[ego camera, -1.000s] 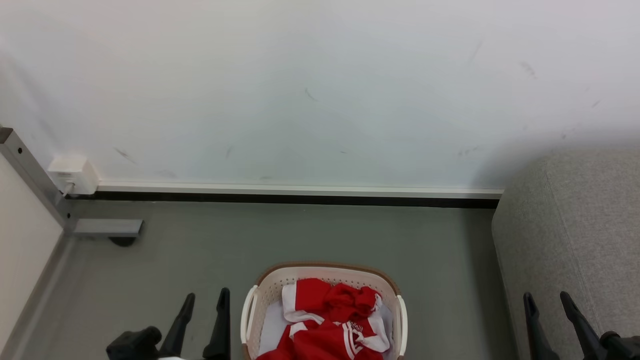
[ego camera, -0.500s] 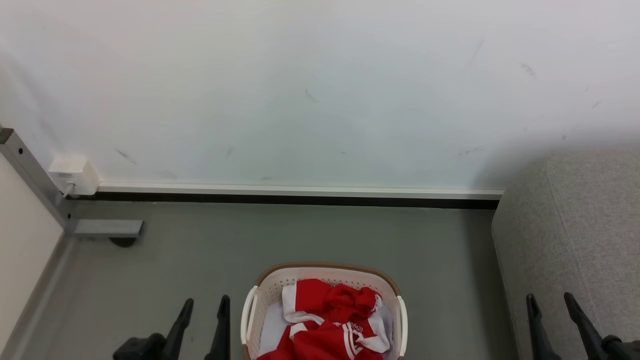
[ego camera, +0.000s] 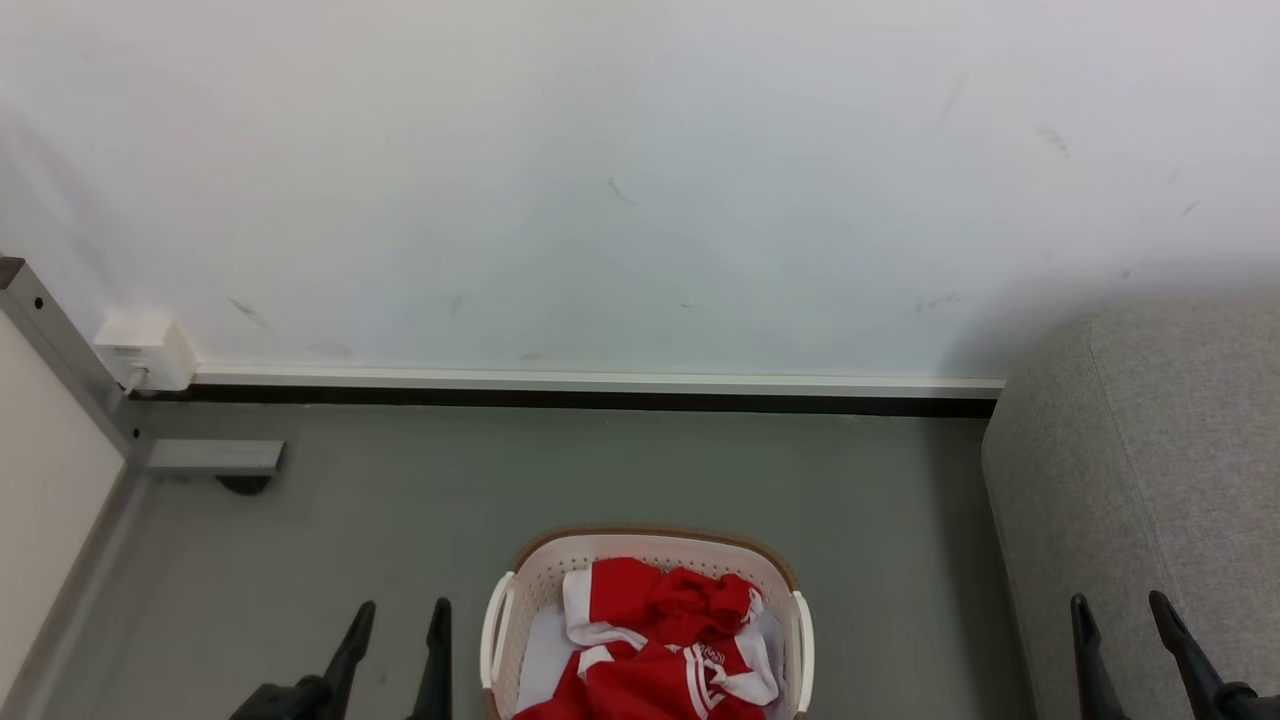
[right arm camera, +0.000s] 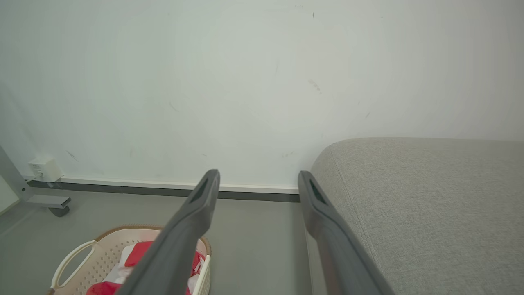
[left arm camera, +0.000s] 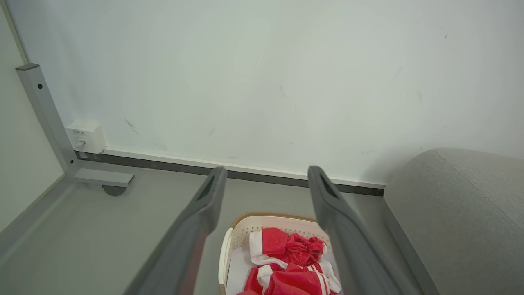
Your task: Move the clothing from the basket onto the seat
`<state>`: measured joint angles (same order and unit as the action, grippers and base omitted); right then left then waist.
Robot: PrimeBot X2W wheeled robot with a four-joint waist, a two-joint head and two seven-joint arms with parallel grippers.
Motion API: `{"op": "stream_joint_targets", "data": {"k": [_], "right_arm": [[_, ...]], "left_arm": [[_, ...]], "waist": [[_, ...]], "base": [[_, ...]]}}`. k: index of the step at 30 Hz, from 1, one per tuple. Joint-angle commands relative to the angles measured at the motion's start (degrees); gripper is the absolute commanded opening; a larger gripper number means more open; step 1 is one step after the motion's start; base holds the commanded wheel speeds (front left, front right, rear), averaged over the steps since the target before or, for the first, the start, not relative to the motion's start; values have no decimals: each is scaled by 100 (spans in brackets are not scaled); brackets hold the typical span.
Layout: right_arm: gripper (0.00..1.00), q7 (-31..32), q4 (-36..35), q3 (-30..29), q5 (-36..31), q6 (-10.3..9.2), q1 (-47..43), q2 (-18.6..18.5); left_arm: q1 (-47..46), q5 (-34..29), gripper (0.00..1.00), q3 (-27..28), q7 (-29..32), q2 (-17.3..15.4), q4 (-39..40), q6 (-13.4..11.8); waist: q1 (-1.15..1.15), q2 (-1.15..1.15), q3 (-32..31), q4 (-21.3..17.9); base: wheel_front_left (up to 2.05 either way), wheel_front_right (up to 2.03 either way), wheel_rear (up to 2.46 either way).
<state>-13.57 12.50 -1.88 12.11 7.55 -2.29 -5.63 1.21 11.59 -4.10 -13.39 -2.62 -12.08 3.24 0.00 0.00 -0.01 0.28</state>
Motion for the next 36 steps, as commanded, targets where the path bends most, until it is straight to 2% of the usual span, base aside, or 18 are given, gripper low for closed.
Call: {"op": "stream_joint_targets", "data": {"k": [1,14,36], "right_arm": [[100,-49,-12,-9,-151,-11,-48,-49],[100,-177,-44,-17,-545,-12,-117,-52],[100,-168,21,-90,-341,-12,-53,18]], "left_arm": [[45,-143,100,22,-67,-40,24,-8],[113,-626,100,-4,-190,-45,39,-9],[44,-393,100,104,-179,-43,-154,98]], "waist": [[0,0,-2,-2],[0,0,3,-18],[0,0,30,-87]], "base": [[0,0,0],[0,0,0],[0,0,0]]}}
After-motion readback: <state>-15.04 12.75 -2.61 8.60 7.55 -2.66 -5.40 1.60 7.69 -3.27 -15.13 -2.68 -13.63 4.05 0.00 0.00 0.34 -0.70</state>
